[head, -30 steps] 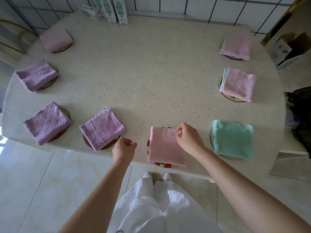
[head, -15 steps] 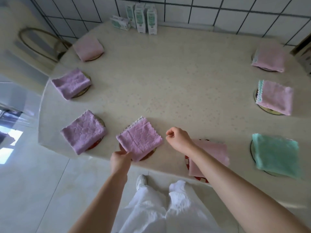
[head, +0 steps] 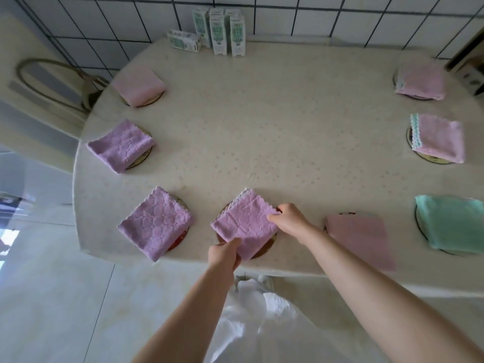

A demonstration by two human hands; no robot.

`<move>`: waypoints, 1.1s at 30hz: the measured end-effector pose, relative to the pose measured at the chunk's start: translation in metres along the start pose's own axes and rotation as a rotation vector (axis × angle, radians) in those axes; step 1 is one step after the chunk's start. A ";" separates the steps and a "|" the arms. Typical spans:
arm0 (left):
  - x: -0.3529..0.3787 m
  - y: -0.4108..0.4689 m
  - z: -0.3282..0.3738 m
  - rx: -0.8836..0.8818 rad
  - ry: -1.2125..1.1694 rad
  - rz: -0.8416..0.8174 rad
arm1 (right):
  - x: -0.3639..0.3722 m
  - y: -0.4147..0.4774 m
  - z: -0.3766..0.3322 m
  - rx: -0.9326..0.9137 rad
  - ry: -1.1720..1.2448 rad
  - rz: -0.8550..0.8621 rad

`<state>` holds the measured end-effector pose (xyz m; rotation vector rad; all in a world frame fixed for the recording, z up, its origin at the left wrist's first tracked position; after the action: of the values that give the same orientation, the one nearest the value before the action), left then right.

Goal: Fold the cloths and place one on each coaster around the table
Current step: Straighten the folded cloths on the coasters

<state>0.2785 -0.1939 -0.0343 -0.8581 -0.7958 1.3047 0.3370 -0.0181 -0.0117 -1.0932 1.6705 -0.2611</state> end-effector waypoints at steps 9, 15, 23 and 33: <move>-0.012 0.003 0.034 0.287 0.205 -0.128 | 0.010 -0.022 0.015 0.022 0.212 0.013; -0.018 0.010 0.046 0.480 0.491 -0.085 | 0.038 -0.035 0.026 0.063 0.190 0.028; -0.040 0.016 0.033 0.485 0.623 0.042 | 0.047 -0.038 0.029 0.035 -0.043 0.086; -0.058 0.013 0.030 0.543 0.546 0.088 | 0.024 -0.034 -0.009 -0.158 -0.344 0.367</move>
<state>0.2396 -0.2483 -0.0326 -0.7531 0.0326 1.1958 0.3475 -0.0582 -0.0019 -0.8655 1.5590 0.2844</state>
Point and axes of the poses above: each hand's wrist, its own y-axis towards the middle knuckle, its own x-axis out of the palm, z = x × y, the point moved 2 cm from there along y, towards the middle knuckle, and after that the axes turned 15 degrees about -y, right-handed, at the moved point
